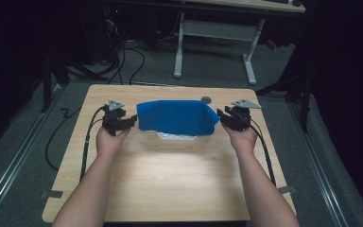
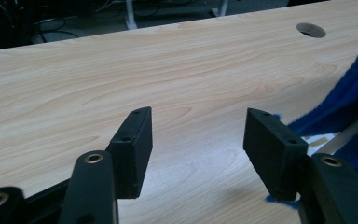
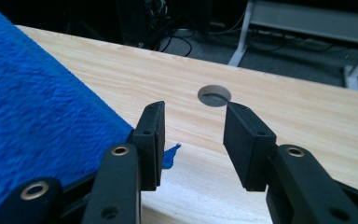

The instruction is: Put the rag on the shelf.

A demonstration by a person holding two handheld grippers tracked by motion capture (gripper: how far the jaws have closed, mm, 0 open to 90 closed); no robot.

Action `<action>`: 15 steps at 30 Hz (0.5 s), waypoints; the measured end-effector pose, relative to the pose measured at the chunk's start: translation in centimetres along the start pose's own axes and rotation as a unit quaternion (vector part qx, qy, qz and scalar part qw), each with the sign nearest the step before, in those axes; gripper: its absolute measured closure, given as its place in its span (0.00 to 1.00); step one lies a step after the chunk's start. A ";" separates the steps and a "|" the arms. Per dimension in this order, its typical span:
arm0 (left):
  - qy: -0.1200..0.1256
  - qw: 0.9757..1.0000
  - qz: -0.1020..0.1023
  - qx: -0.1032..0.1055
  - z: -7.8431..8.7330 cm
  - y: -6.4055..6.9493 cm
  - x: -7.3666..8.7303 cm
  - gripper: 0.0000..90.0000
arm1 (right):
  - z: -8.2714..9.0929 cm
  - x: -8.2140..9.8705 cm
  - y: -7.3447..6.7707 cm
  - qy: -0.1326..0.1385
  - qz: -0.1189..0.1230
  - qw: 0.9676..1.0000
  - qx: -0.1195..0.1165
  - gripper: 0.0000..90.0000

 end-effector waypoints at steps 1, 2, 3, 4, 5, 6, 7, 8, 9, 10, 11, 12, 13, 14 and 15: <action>0.001 1.000 0.001 -0.002 0.2 -0.3 0.1 0.47 | 0.2 0.0 0.0 0.004 0.004 1.000 0.003 0.66; 0.000 1.000 0.001 -0.002 0.3 -0.5 0.3 0.47 | 0.5 0.1 0.0 0.007 0.005 1.000 0.006 0.65; 0.001 1.000 0.005 -0.002 0.5 -0.7 0.5 0.47 | 0.6 0.2 0.0 0.007 0.006 1.000 0.006 0.65; -0.001 1.000 0.006 -0.003 0.7 -0.9 0.8 0.47 | 0.8 0.4 0.1 0.003 0.006 1.000 0.008 0.65; -0.001 1.000 0.008 -0.002 0.8 -1.0 0.9 0.48 | 1.0 0.6 0.2 0.001 0.006 1.000 0.009 0.65; 0.002 1.000 0.007 -0.002 1.1 -1.1 1.3 0.47 | 1.1 0.8 0.2 -0.001 0.005 1.000 0.011 0.64; 0.002 1.000 0.007 -0.001 1.3 -1.1 1.5 0.48 | 1.3 1.0 0.2 0.002 0.008 1.000 0.013 0.64; 0.002 1.000 0.007 0.000 1.4 -1.1 1.7 0.48 | 1.5 1.2 0.2 0.007 0.008 1.000 0.014 0.64; 0.001 1.000 0.006 0.002 1.6 -1.2 2.0 0.48 | 1.7 1.4 0.3 0.005 0.007 1.000 0.015 0.64; 0.002 1.000 0.007 0.003 1.8 -1.1 2.3 0.48 | 1.8 1.6 0.3 0.002 0.006 1.000 0.016 0.63; 0.001 1.000 0.005 0.004 2.0 -1.1 2.7 0.48 | 2.0 1.9 0.3 0.002 0.007 1.000 0.016 0.63; -0.003 1.000 0.004 0.005 2.2 -1.0 3.1 0.48 | 2.2 2.1 0.3 0.007 0.008 1.000 0.015 0.63; -0.003 1.000 0.001 0.007 2.4 -1.0 3.4 0.48 | 2.5 2.5 0.2 0.005 0.007 1.000 0.017 0.62; 0.000 1.000 -0.001 0.009 2.6 -0.8 3.8 0.48 | 2.6 2.8 0.2 0.000 0.007 1.000 0.017 0.61; 0.000 1.000 -0.008 0.007 2.8 -0.8 4.2 0.49 | 2.8 3.1 0.1 -0.003 0.010 1.000 0.016 0.60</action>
Point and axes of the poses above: each handheld gripper's, and its own axes: z roughly backward along the jaws, x roughly out of its underside, y roughly to its right, the point moved 9 cm from there along -z, roughly forward along the jaws, and after that the axes turned 14 degrees about -x, right-handed, at the moved point
